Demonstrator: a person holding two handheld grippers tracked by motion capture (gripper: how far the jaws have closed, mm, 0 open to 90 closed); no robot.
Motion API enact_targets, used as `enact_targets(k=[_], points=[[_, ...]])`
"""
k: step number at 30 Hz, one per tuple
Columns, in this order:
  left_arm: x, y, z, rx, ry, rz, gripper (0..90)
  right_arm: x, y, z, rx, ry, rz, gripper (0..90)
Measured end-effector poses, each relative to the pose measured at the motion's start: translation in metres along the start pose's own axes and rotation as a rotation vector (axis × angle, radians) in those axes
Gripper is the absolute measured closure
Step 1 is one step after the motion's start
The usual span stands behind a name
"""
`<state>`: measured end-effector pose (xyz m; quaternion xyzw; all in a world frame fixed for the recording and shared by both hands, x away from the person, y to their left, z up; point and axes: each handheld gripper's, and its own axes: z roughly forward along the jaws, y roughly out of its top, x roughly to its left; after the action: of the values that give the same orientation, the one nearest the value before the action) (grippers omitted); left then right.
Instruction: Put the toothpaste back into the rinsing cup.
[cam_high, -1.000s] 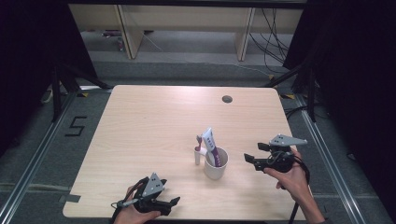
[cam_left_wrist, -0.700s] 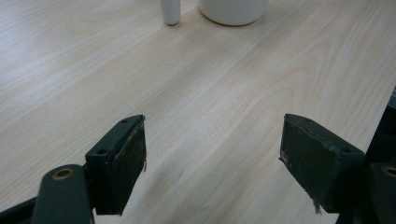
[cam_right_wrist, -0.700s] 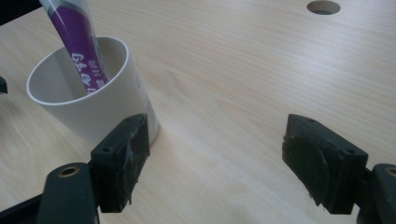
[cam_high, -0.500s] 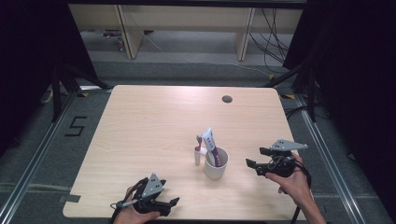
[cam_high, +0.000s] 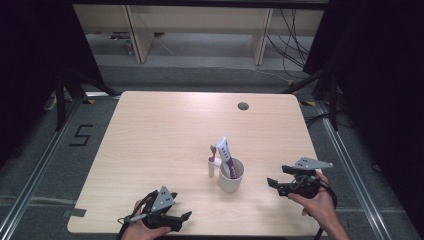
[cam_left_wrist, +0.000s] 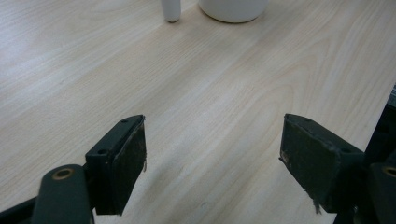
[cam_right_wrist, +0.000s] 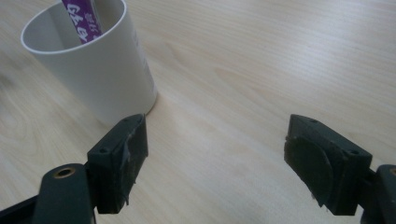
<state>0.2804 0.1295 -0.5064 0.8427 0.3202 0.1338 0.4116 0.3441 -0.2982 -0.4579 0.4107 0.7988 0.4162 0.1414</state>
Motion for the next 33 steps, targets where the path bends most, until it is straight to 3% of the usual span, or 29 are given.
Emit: enact_targets(k=[1, 3, 4, 6, 7, 9, 10, 11, 12, 17, 18, 19, 20, 22, 23, 24, 26, 27, 28, 30, 31, 32, 33], points=[[0.0, 0.0, 0.0, -0.001, -0.002, 0.0, 22.3, -0.001, -0.001, 0.0, -0.004, -0.008, -0.017, 22.2], [0.0, 0.0, 0.0, -0.003, -0.002, 0.003, 22.3, 0.002, -0.005, -0.001, 0.002, -0.003, 0.005, 22.1], [0.0, 0.0, 0.0, -0.002, -0.001, 0.002, 22.3, 0.001, -0.006, -0.002, 0.007, -0.01, -0.02, 22.1], [0.0, 0.0, 0.0, -0.002, 0.0, 0.001, 22.3, 0.004, -0.009, -0.002, 0.008, -0.005, 0.012, 22.0], [0.0, 0.0, 0.0, -0.001, 0.0, 0.001, 22.3, 0.002, -0.01, -0.002, 0.003, 0.003, -0.005, 21.9], [0.0, 0.0, 0.0, -0.004, -0.001, 0.004, 22.3, 0.005, -0.013, -0.002, 0.013, 0.003, 0.014, 21.5], [0.0, 0.0, 0.0, -0.004, -0.001, 0.004, 22.3, 0.003, -0.014, -0.002, 0.02, -0.008, -0.016, 21.1], [0.0, 0.0, 0.0, -0.005, -0.001, 0.004, 22.3, 0.005, -0.015, -0.002, 0.018, -0.003, 0.01, 20.9], [0.0, 0.0, 0.0, -0.004, -0.001, 0.004, 22.3, 0.004, -0.016, -0.003, 0.025, -0.01, -0.018, 20.5], [0.0, 0.0, 0.0, -0.003, -0.003, 0.004, 22.3, 0.008, -0.02, -0.003, 0.019, -0.001, 0.012, 19.0], [0.0, 0.0, 0.0, -0.002, -0.003, 0.003, 22.3, 0.007, -0.021, -0.003, 0.023, -0.003, -0.011, 18.1], [0.0, 0.0, 0.001, -0.003, -0.003, 0.003, 22.3, 0.01, -0.022, -0.004, 0.029, 0.002, 0.015, 17.6], [0.0, 0.0, 0.0, -0.002, -0.002, 0.003, 22.3, 0.009, -0.022, -0.003, 0.019, -0.008, -0.015, 17.1], [0.0, 0.0, 0.0, -0.002, -0.002, 0.003, 22.3, 0.011, -0.024, -0.003, 0.024, -0.011, -0.005, 16.7], [0.0, 0.0, 0.0, -0.003, -0.002, 0.003, 22.3, 0.011, -0.025, -0.004, 0.027, -0.007, -0.023, 16.6], [0.0, 0.0, 0.0, -0.004, -0.001, 0.002, 22.3, 0.014, -0.026, -0.004, 0.028, -0.002, 0.021, 16.6], [0.0, 0.0, 0.0, -0.001, 0.001, 0.0, 22.3, 0.014, -0.028, -0.005, 0.033, 0.004, 0.003, 16.6], [0.0, 0.0, 0.0, -0.003, 0.0, 0.0, 22.3, 0.013, -0.029, -0.005, 0.025, -0.014, -0.028, 16.6], [0.0, 0.0, 0.0, -0.004, 0.001, -0.001, 22.3, 0.015, -0.03, -0.006, 0.035, 0.001, 0.005, 16.5], [0.001, 0.0, 0.0, 0.002, 0.009, 0.008, 22.3, 0.017, -0.032, -0.007, 0.034, -0.005, 0.015, 16.5], [0.001, 0.0, -0.001, 0.003, 0.009, 0.01, 22.3, 0.014, -0.033, -0.008, 0.033, -0.01, -0.024, 16.5], [0.001, 0.0, -0.001, 0.002, 0.005, 0.009, 22.3, 0.017, -0.034, -0.008, 0.04, -0.003, 0.017, 16.5], [0.001, 0.0, -0.001, 0.002, 0.006, 0.009, 22.3, 0.015, -0.034, -0.009, 0.027, -0.005, -0.017, 16.5]])
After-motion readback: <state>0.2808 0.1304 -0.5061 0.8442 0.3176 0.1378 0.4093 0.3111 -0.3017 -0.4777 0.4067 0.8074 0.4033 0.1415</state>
